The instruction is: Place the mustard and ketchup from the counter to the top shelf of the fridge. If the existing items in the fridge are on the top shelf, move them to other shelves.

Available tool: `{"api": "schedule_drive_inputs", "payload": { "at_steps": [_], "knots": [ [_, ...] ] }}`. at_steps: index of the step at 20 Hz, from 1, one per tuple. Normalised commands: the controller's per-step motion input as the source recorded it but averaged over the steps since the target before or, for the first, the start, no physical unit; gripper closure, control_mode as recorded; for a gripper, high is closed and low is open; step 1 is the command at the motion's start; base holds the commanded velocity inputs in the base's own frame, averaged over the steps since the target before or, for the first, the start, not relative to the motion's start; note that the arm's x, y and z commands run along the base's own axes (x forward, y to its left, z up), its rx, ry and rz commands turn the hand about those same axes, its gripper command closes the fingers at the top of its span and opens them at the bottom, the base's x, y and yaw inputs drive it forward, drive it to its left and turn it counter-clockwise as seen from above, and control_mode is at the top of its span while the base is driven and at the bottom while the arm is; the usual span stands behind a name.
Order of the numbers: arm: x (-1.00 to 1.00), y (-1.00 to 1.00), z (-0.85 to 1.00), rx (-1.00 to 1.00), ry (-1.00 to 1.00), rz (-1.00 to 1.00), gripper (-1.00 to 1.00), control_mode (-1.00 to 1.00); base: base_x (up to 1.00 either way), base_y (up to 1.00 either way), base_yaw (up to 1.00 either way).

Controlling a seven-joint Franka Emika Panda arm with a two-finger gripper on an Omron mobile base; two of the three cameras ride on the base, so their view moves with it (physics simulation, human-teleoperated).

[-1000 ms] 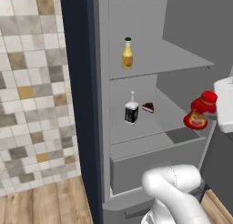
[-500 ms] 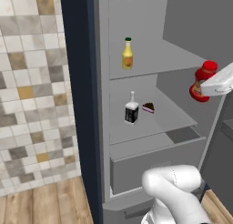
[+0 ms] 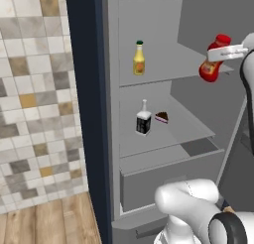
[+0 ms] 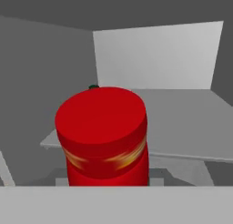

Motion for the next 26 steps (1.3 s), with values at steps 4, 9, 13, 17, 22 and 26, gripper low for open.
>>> {"api": "schedule_drive_inputs", "payload": {
  "at_steps": [4, 9, 13, 17, 22, 26],
  "knots": [
    [0.75, 0.0, -0.02, 0.0, 0.01, 0.0, 1.0, -1.0, 0.0, 0.0, 0.0],
    [0.77, 0.0, -0.16, 0.0, 0.0, 0.0, 1.0, -1.0, 0.0, 0.0, 0.0],
    [0.83, 0.0, -0.16, 0.0, 0.0, 0.0, 1.0, -1.0, 0.0, 0.0, 0.0],
    [0.87, 0.0, -0.19, 0.0, 0.0, 0.0, 1.0, -1.0, 0.0, 0.0, 0.0],
    [0.92, 0.0, -0.24, -0.01, 0.0, 0.0, 1.0, -1.0, 0.0, 0.0, 0.0],
    [0.77, 0.0, -0.41, -0.07, 0.01, 0.01, 1.0, -1.0, 0.0, 0.0, 0.0]
  ]
}}
